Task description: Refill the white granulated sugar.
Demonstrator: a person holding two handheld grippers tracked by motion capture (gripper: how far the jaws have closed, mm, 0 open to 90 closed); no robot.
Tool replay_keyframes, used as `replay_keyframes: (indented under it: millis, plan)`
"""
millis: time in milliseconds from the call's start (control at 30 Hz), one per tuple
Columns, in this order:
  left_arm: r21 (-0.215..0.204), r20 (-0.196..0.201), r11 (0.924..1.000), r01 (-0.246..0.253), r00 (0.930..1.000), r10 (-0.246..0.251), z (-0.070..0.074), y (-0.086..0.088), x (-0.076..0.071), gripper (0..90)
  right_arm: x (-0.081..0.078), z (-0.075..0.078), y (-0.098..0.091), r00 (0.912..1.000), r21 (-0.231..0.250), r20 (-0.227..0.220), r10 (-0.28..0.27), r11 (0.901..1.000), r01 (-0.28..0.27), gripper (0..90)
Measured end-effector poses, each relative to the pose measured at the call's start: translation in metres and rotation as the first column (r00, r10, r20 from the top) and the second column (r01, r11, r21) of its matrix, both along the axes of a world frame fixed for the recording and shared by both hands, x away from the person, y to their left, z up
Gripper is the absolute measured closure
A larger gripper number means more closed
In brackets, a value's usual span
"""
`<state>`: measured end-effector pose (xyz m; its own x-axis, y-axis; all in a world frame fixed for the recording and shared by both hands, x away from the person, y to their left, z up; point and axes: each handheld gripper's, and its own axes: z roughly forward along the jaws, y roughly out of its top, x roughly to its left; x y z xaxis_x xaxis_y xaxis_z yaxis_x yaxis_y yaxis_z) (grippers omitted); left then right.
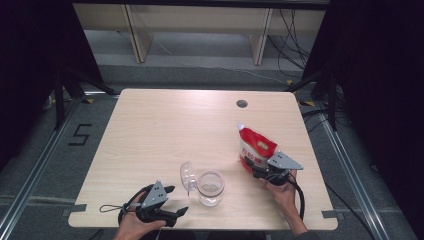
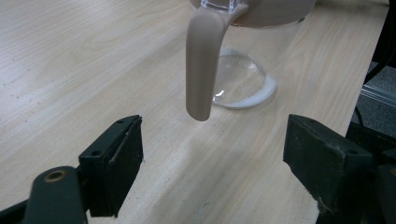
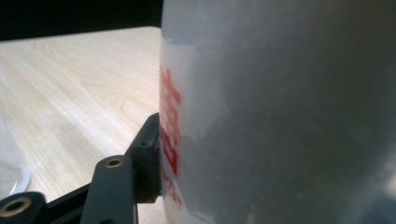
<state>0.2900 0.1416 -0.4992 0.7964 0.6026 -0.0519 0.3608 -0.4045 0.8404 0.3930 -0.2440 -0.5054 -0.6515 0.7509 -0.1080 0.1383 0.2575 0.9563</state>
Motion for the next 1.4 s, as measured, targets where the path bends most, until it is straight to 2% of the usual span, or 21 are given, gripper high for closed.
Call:
replay_keyframes:
  millis: [167, 367, 433, 467, 600, 733, 800, 867, 900, 933, 1000, 1033, 1067, 1100, 1167, 1200, 1233, 1267, 1300, 1367, 1400]
  plan:
    - [-0.004, 0.005, 1.0000, 0.001, 1.0000, -0.001, 0.003, 0.003, 0.002, 19.6, -0.010, 0.009, 0.000, 0.9994, -0.124, 0.032, -0.007, 0.9923, 0.011, 45.1]
    - [-0.003, 0.007, 0.9998, -0.017, 0.9998, 0.017, 0.005, 0.006, 0.003, 19.6, -0.026, 0.025, 0.002, 0.9951, -0.160, 0.096, -0.024, 0.9863, 0.040, 45.5]
    - [-0.028, 0.010, 0.9994, -0.021, 0.9997, 0.021, 0.004, 0.007, 0.004, 19.6, -0.032, 0.033, 0.004, 0.9908, -0.182, 0.134, -0.016, 0.9824, 0.041, 45.6]
    - [-0.007, 0.013, 0.9998, -0.016, 0.9998, 0.016, 0.005, 0.008, 0.005, 19.6, -0.036, 0.036, 0.006, 0.9892, -0.206, 0.145, -0.018, 0.9775, 0.048, 45.6]
    - [-0.023, 0.007, 0.9993, -0.029, 0.9996, 0.029, 0.004, 0.008, 0.004, 19.6, -0.049, 0.045, 0.010, 0.9852, -0.265, 0.171, 0.005, 0.9633, 0.041, 45.7]
    - [-0.010, 0.014, 0.9997, -0.024, 0.9996, 0.024, 0.004, 0.007, 0.004, 19.6, -0.063, 0.050, 0.014, 0.9818, -0.325, 0.190, 0.009, 0.9440, 0.055, 45.7]
    - [-0.012, 0.012, 0.9996, -0.026, 0.9996, 0.027, 0.004, 0.007, 0.004, 19.6, -0.068, 0.053, 0.015, 0.9756, -0.372, 0.218, 0.026, 0.9264, 0.059, 45.8]
    - [0.001, 0.020, 0.9996, -0.030, 0.9994, 0.030, 0.004, 0.009, 0.005, 19.6, -0.074, 0.056, 0.016, 0.9730, -0.387, 0.229, 0.028, 0.9198, 0.065, 45.8]
    - [0.013, 0.015, 0.9996, -0.025, 0.9996, 0.025, 0.004, 0.010, 0.006, 19.6, -0.076, 0.057, 0.016, 0.9683, -0.410, 0.247, 0.036, 0.9092, 0.071, 45.8]
    - [-0.015, 0.008, 0.9992, -0.037, 0.9993, 0.037, 0.004, 0.009, 0.004, 19.6, -0.080, 0.058, 0.017, 0.9638, -0.445, 0.264, 0.036, 0.8910, 0.089, 45.8]
    - [-0.021, 0.010, 0.9989, -0.042, 0.9991, 0.042, 0.004, 0.009, 0.005, 19.6, -0.087, 0.060, 0.023, 0.9433, -0.561, 0.324, 0.070, 0.8174, 0.132, 45.9]
    - [-0.021, 0.008, 0.9990, -0.040, 0.9992, 0.040, 0.004, 0.009, 0.005, 19.6, -0.090, 0.061, 0.024, 0.9391, -0.596, 0.330, 0.096, 0.7926, 0.128, 45.9]
    - [-0.021, 0.009, 0.9990, -0.040, 0.9992, 0.040, 0.004, 0.009, 0.005, 19.6, -0.094, 0.060, 0.025, 0.9420, -0.599, 0.320, 0.101, 0.7921, 0.118, 46.0]
    - [-0.022, 0.010, 0.9990, -0.040, 0.9992, 0.040, 0.004, 0.009, 0.005, 19.6, -0.095, 0.061, 0.026, 0.9306, -0.627, 0.345, 0.122, 0.7678, 0.132, 46.0]
    - [-0.020, 0.020, 0.9993, -0.031, 0.9993, 0.031, 0.005, 0.010, 0.005, 19.6, -0.102, 0.060, 0.031, 0.9227, -0.686, 0.357, 0.145, 0.7115, 0.154, 46.1]
    - [-0.012, 0.030, 0.9997, -0.020, 0.9993, 0.021, 0.005, 0.010, 0.006, 19.6, -0.106, 0.059, 0.034, 0.9235, -0.693, 0.357, 0.142, 0.7033, 0.160, 46.1]
    - [-0.025, 0.020, 0.9992, -0.030, 0.9993, 0.031, 0.004, 0.009, 0.006, 19.6, -0.107, 0.059, 0.035, 0.9150, -0.705, 0.369, 0.163, 0.6908, 0.161, 46.1]
    - [-0.034, 0.006, 0.9986, -0.041, 0.9991, 0.042, 0.004, 0.009, 0.005, 19.6, -0.111, 0.059, 0.037, 0.9121, -0.725, 0.371, 0.175, 0.6688, 0.166, 46.2]
    - [-0.035, 0.006, 0.9986, -0.041, 0.9991, 0.041, 0.004, 0.009, 0.005, 19.6, -0.109, 0.058, 0.038, 0.8976, -0.744, 0.386, 0.213, 0.6470, 0.166, 46.2]
    - [-0.028, 0.008, 0.9989, -0.039, 0.9992, 0.039, 0.005, 0.010, 0.005, 19.6, -0.113, 0.057, 0.041, 0.8936, -0.766, 0.386, 0.229, 0.6200, 0.172, 46.3]
    - [-0.025, 0.012, 0.9990, -0.037, 0.9992, 0.037, 0.005, 0.010, 0.006, 19.6, -0.114, 0.057, 0.041, 0.8926, -0.782, 0.387, 0.231, 0.5954, 0.185, 46.3]
